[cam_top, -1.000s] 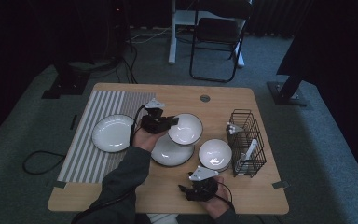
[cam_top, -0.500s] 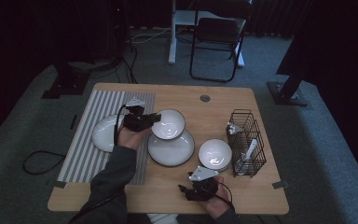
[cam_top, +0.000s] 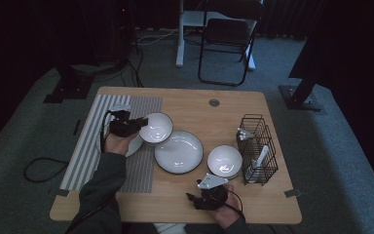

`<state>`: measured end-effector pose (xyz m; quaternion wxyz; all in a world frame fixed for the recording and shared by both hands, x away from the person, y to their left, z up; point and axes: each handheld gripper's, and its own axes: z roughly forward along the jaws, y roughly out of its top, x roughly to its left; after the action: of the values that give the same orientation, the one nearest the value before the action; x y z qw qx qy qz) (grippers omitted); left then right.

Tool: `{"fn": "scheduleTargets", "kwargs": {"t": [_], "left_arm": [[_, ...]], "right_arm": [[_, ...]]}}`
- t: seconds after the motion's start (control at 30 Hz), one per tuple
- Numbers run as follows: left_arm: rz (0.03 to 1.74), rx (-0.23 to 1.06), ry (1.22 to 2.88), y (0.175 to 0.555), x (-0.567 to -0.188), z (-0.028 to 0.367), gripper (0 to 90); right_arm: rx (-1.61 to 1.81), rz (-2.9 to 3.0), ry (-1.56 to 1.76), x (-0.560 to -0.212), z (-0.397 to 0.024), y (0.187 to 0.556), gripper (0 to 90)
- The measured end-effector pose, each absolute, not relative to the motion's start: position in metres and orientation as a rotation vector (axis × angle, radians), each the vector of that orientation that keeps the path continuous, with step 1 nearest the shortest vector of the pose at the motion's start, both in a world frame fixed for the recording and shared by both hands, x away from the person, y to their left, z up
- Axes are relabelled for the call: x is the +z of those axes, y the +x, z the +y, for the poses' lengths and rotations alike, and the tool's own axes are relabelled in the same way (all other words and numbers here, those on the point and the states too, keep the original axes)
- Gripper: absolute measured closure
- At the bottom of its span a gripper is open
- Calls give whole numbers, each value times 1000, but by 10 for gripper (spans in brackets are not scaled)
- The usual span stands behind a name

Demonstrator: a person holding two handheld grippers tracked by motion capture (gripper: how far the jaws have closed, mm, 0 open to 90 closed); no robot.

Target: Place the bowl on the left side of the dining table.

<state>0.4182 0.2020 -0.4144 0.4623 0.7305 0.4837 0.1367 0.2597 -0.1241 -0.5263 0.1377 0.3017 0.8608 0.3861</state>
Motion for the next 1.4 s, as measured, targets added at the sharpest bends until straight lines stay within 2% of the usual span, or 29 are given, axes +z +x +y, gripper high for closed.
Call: {"fn": "scheduleTargets", "kwargs": {"t": [0.97, 1.4], "left_arm": [[1433, 439, 1652, 418, -436, 286, 817], [1530, 475, 1634, 418, -453, 304, 816]], "right_arm": [[1117, 2490, 873, -526, -124, 260, 371], [1117, 2490, 873, -526, -124, 260, 371]]}}
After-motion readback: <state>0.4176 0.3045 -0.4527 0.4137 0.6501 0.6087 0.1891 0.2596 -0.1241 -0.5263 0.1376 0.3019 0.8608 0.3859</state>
